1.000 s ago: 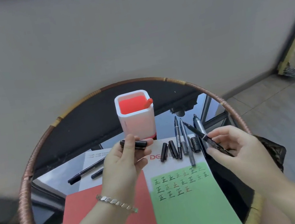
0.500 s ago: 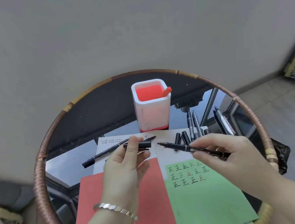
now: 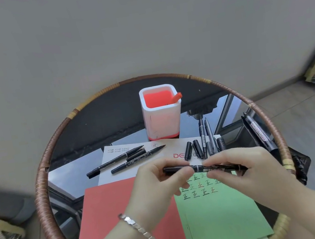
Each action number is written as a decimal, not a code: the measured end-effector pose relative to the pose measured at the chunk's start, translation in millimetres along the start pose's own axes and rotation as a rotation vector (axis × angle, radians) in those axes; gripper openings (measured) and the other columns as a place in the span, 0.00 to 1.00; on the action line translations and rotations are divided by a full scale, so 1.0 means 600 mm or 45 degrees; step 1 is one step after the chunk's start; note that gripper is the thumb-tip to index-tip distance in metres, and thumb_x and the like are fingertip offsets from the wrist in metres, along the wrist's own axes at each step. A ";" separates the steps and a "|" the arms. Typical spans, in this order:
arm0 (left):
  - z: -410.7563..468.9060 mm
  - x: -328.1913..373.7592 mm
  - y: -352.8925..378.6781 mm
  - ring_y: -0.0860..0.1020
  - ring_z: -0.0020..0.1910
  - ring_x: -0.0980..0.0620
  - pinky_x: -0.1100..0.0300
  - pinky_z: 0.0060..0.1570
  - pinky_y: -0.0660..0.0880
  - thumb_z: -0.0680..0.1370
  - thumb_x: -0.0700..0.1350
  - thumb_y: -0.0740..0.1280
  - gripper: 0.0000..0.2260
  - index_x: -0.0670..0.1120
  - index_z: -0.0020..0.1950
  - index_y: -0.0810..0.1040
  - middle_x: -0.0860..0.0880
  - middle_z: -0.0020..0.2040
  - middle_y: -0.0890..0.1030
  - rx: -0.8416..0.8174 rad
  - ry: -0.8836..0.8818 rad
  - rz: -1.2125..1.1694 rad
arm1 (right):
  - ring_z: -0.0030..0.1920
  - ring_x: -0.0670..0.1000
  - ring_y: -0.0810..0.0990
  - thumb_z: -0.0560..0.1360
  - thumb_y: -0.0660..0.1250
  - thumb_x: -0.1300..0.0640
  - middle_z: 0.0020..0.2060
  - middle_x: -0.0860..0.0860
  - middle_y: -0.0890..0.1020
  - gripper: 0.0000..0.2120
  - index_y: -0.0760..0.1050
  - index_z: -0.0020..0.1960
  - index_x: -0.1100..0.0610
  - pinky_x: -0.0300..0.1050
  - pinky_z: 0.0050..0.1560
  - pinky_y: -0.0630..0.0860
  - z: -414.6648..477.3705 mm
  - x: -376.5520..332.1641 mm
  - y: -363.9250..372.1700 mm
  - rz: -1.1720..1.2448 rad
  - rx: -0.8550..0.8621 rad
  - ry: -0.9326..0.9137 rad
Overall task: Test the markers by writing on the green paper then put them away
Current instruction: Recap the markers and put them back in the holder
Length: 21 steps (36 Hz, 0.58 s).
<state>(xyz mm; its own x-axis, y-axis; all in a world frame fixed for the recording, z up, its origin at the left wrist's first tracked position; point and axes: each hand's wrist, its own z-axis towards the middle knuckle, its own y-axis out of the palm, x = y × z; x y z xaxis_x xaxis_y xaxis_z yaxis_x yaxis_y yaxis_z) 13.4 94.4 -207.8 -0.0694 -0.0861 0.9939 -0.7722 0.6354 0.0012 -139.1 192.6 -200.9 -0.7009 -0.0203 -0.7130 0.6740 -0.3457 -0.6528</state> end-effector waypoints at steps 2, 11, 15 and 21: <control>0.001 -0.001 -0.006 0.76 0.25 0.58 0.69 0.29 0.72 0.70 0.35 0.71 0.05 0.45 0.39 0.80 0.56 0.27 0.79 -0.107 0.065 0.187 | 0.39 0.38 0.81 0.65 0.76 0.56 0.40 0.37 0.84 0.09 0.82 0.42 0.45 0.27 0.38 0.73 0.000 0.002 -0.007 0.081 -0.045 0.082; 0.002 0.001 -0.012 0.75 0.30 0.61 0.69 0.34 0.72 0.73 0.41 0.69 0.11 0.57 0.39 0.73 0.66 0.36 0.78 -0.192 0.357 0.579 | 0.21 0.40 0.72 0.63 0.72 0.56 0.22 0.53 0.80 0.05 0.82 0.32 0.58 0.28 0.24 0.65 0.007 -0.012 -0.009 0.576 -0.026 0.300; 0.000 -0.005 -0.013 0.74 0.29 0.60 0.68 0.34 0.72 0.73 0.40 0.69 0.13 0.58 0.40 0.72 0.65 0.36 0.78 -0.197 0.447 0.600 | 0.23 0.43 0.75 0.65 0.73 0.63 0.23 0.54 0.81 0.05 0.82 0.32 0.57 0.30 0.25 0.68 0.006 -0.015 -0.006 0.559 -0.007 0.278; 0.005 0.007 -0.015 0.70 0.25 0.60 0.68 0.29 0.68 0.74 0.38 0.68 0.08 0.50 0.39 0.75 0.58 0.30 0.78 -0.251 0.324 0.499 | 0.23 0.46 0.77 0.65 0.72 0.48 0.24 0.45 0.81 0.03 0.83 0.35 0.47 0.36 0.24 0.72 0.002 -0.009 0.001 0.330 0.112 -0.024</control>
<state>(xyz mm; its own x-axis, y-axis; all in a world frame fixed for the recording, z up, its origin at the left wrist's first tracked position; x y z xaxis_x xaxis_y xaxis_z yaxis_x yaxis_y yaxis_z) 18.3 86.0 -203.7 -0.1552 0.3621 0.9191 -0.5835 0.7172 -0.3811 -135.2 191.2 -197.1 -0.5124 -0.1359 -0.8479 0.8092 -0.4069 -0.4238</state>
